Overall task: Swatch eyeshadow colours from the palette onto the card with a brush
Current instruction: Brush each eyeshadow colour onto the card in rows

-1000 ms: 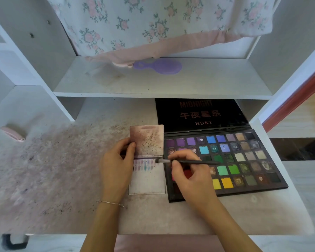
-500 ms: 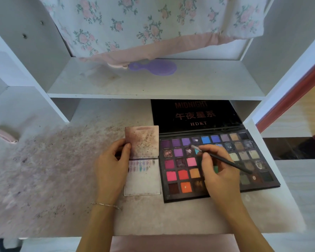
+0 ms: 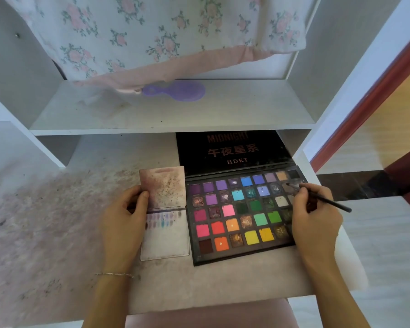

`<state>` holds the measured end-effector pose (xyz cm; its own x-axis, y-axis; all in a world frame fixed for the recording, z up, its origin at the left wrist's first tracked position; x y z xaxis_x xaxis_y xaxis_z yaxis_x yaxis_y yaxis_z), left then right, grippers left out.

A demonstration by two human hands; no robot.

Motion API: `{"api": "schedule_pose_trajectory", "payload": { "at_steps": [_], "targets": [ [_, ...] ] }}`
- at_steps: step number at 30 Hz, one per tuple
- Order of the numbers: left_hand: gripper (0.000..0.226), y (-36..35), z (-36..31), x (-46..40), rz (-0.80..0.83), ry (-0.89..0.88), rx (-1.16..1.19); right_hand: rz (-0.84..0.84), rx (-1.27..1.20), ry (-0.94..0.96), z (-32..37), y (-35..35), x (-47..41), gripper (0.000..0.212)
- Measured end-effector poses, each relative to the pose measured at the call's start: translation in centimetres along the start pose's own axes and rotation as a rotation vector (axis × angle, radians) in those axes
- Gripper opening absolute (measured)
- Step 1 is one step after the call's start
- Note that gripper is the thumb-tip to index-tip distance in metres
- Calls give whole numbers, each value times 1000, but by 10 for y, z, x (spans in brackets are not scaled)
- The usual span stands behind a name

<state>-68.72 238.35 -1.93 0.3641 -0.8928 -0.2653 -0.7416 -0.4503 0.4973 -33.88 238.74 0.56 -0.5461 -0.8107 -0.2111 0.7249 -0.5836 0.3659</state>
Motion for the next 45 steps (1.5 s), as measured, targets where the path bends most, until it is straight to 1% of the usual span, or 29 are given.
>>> {"api": "schedule_pose_trajectory", "payload": {
  "at_steps": [3,9,14,26,28,31,33,35,38,40,45],
  "targets": [
    [24,0,0,0,12,4,-16,4,36,2,-2,-1,-1,15],
    [24,-1,-1,0,12,-3,-27,85,127,-3,-5,-8,-3,14],
    [26,0,-3,0,14,-6,-38,88,118,-1,-2,-7,-2,18],
    [25,1,-4,0,10,-25,-51,97,140,-20,-1,-9,-3,14],
    [25,0,-3,0,11,-22,-50,94,128,-32,-2,-8,-3,16],
    [25,0,-3,0,8,-29,-51,87,83,-42,-2,-6,-2,24],
    [25,1,-3,-1,8,-34,-53,93,63,-25,2,-6,0,22],
    [25,0,-3,-1,7,-30,-47,118,58,-2,6,-9,3,20],
    [26,0,-3,-1,13,-26,-33,194,-4,3,15,-19,12,29],
    [25,0,-3,-1,15,-30,-30,262,-39,7,23,-30,21,33],
    [25,-1,-5,-1,11,-38,-30,433,-149,20,44,-59,50,32]
  ]
}}
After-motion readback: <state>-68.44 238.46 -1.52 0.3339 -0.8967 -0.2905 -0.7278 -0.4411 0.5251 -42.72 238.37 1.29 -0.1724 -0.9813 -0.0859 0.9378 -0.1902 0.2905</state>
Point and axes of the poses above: each hand's wrist, its own x-axis away from the middle knuckle, its own y-axis out of the back of the hand, z = x × y, the point moved 8 cm from there along -x, towards the middle knuckle, and after that the axes turned 9 degrees about -y, right-handed, at the moved point
